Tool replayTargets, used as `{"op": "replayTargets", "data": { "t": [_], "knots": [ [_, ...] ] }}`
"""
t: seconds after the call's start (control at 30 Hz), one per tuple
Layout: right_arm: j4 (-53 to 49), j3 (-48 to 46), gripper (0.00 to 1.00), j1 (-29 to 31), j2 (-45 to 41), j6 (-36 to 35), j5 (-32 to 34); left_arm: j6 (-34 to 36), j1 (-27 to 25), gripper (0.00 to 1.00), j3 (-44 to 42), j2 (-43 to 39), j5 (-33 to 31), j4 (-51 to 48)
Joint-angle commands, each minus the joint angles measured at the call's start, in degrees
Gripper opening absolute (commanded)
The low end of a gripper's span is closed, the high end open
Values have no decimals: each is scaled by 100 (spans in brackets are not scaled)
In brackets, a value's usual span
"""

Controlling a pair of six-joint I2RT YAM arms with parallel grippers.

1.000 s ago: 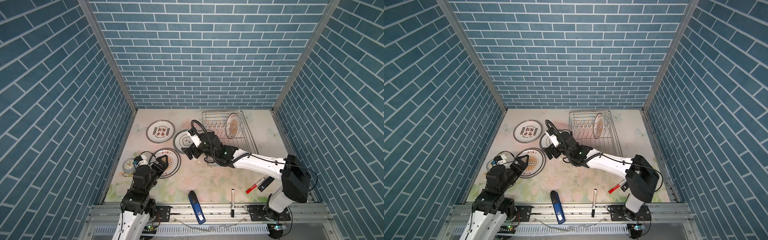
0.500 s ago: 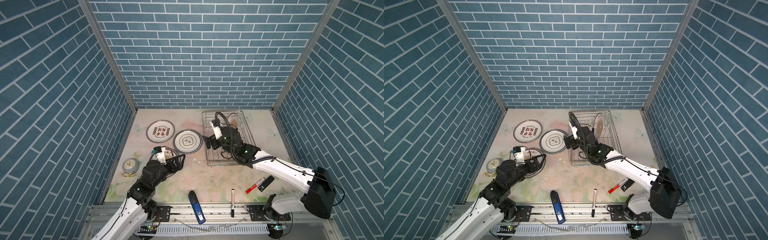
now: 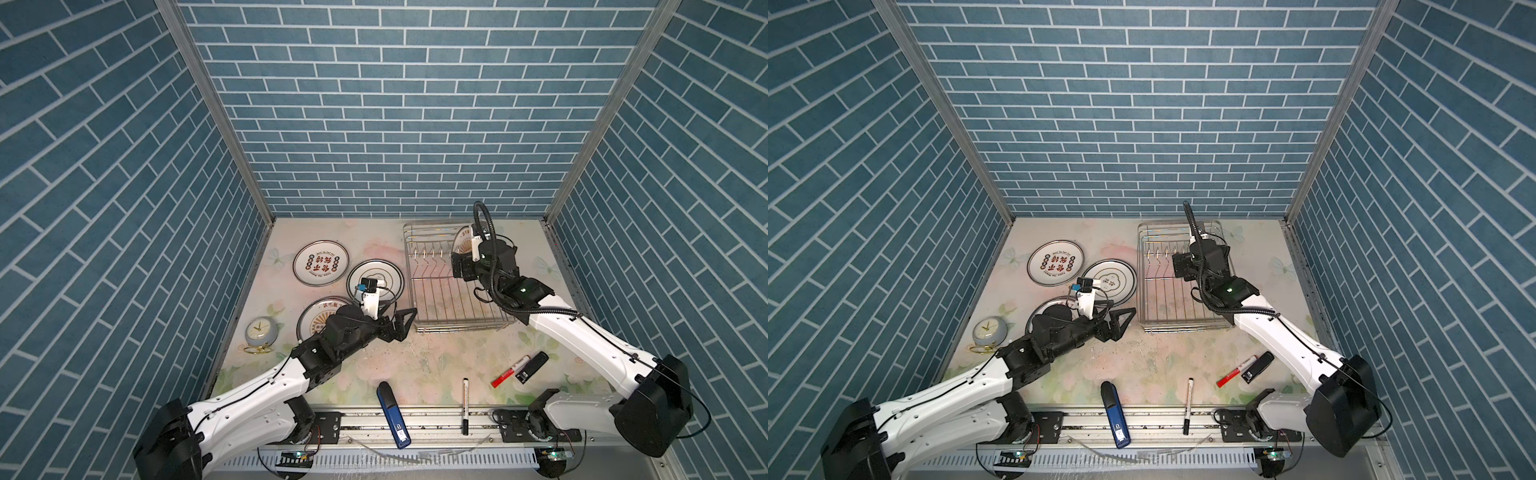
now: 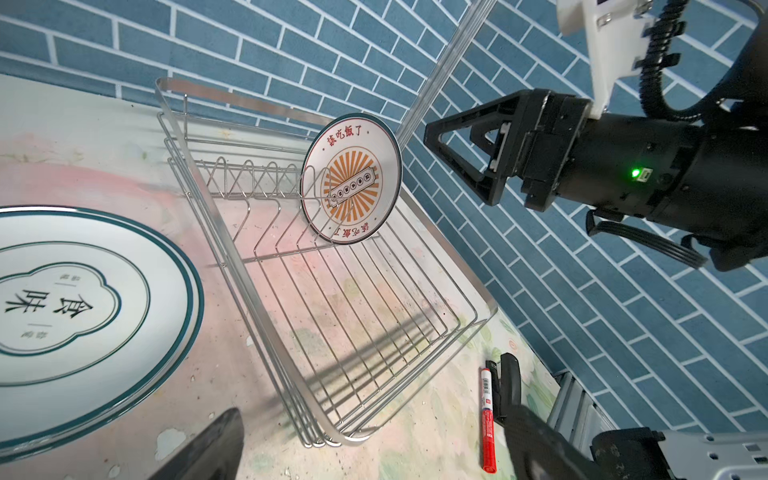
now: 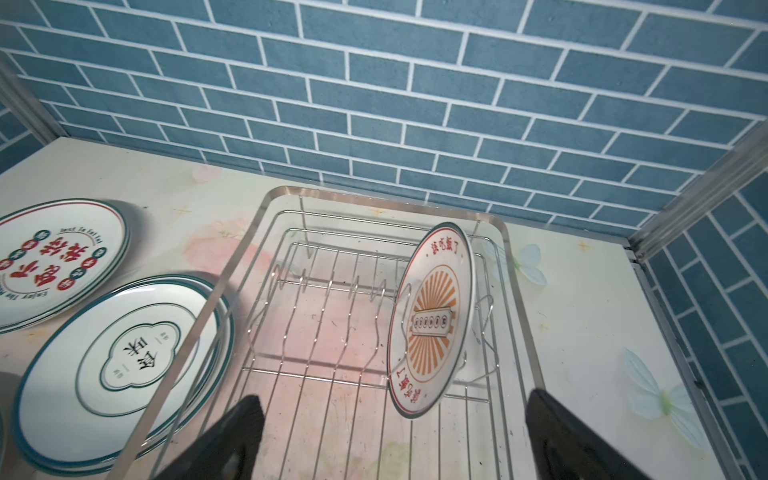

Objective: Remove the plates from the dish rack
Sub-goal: 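Open the left gripper and withdraw while the right moves back to the rack, then lower the right gripper onto the last orange-sunburst plate rim in the rack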

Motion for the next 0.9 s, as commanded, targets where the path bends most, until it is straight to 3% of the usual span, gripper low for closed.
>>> {"op": "replayTargets", "data": {
  "t": [0.0,0.17,0.43,0.53,0.77,0.87],
  "knots": [
    [-181,200,99,-149,-83,283,441,222,-84,100,176,84,77,390],
    [-451,436,99,-423,106,358,878,234,-113,100,196,212,115,581],
    [-619,719,95,-865,568,483,581,407,-361,100,618,771,-382,516],
    [-592,865,89,-1036,867,527,106,385,-369,100,714,1034,-169,728],
    [-560,1190,67,-1099,1576,525,-84,218,-378,100,730,1353,-155,1071],
    [-437,1159,66,-1118,1659,518,-129,217,-378,100,767,1438,-161,1004]
  ]
}}
